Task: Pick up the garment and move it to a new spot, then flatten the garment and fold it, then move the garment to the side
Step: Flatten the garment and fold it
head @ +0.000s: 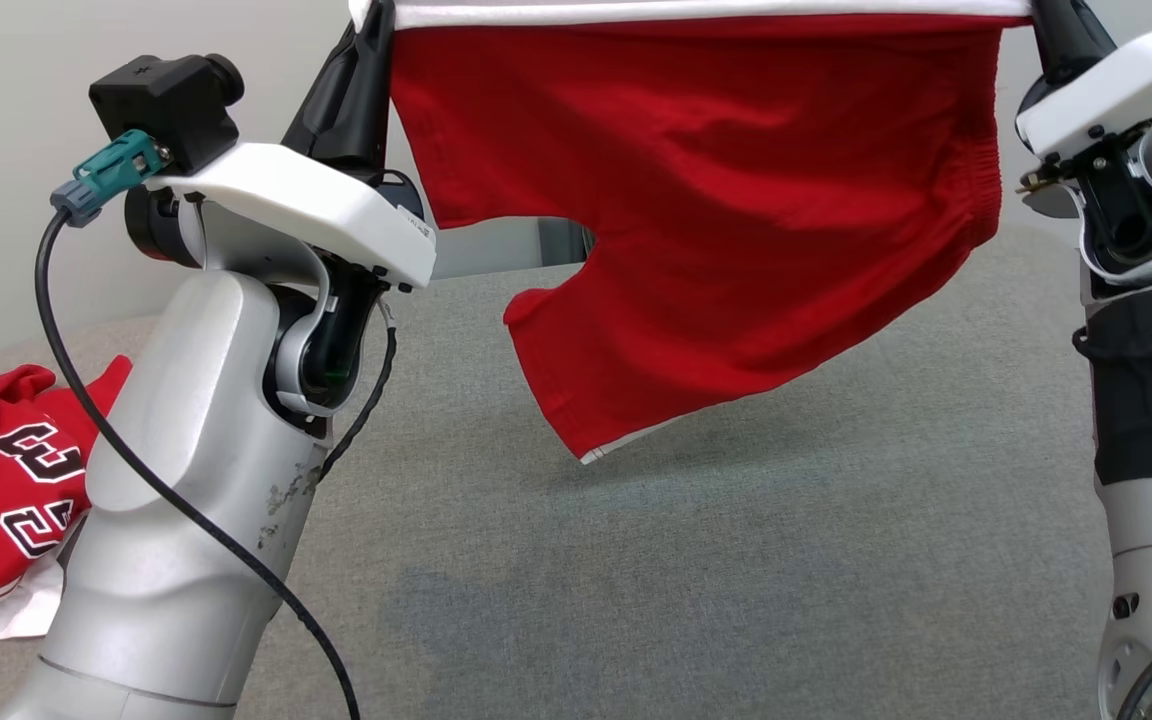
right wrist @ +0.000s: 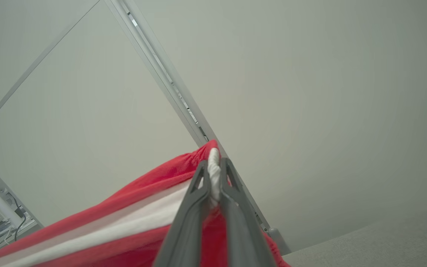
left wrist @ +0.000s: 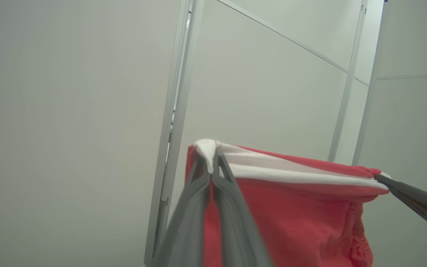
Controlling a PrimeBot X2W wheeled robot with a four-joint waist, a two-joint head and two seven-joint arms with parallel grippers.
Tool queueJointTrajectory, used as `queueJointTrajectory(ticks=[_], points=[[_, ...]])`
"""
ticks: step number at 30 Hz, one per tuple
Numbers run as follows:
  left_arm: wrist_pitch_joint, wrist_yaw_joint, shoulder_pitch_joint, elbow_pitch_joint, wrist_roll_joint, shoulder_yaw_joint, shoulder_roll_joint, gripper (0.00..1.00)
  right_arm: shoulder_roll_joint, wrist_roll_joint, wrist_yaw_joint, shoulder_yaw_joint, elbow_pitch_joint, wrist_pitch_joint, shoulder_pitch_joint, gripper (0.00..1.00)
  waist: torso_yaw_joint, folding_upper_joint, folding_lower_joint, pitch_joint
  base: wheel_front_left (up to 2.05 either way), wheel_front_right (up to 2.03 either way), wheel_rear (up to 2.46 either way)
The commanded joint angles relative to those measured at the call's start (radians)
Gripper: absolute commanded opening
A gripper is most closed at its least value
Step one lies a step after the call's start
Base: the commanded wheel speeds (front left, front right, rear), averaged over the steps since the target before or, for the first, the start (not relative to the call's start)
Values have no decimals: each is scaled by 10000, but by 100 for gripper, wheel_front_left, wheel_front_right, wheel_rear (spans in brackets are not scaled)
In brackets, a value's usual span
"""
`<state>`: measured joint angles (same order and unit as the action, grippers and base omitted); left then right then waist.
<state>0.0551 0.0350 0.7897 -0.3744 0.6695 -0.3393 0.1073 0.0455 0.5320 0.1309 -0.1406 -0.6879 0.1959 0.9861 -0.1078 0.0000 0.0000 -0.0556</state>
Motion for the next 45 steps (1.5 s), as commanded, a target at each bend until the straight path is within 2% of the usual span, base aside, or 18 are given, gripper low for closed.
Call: queueJointTrajectory(ticks=[1,8,15,19,23,27,31,35,40,45], points=[[67,-65,163,-99,69,61,37,0,78,282,-1,79,-234,-89,216,0,-6,0,0,-23,0,0,0],[4,-112,301,-312,237,66,-24,0,69,1267,0,481,-1211,-222,831,0,-15,0,0,31,0,0,0],[-499,-192,813,-859,700,234,-59,0,63,1860,2,787,-2383,-354,1770,0,47,0,0,521,0,0,0],[-792,-142,1811,-1404,764,340,-5,0,52,2141,3,1256,-2696,-476,2739,0,105,0,0,1335,0,0,0],[-959,-97,3278,-2056,1028,588,-151,0,48,2462,10,1962,-2395,-1084,3893,0,101,0,0,2482,0,0,0],[-498,-159,5082,-2765,681,555,-176,0,48,2870,10,2471,-2243,-2176,4990,0,48,0,0,3672,0,0,0],[416,-297,6668,-3458,581,704,-311,0,56,3000,10,3066,-2267,-3314,5964,0,49,0,0,4605,0,0,0],[1242,-451,7528,-3922,486,768,-374,0,48,3040,10,3421,-2269,-4019,6433,0,100,0,0,5229,0,0,0],[1953,-891,8197,-4571,378,785,-439,0,139,3307,10,4039,-1794,-4507,6285,0,231,0,0,6069,0,0,0],[2093,-1168,7898,-5130,240,842,-491,0,412,3747,10,4712,-1643,-4603,5513,0,323,0,0,6758,0,0,0]])
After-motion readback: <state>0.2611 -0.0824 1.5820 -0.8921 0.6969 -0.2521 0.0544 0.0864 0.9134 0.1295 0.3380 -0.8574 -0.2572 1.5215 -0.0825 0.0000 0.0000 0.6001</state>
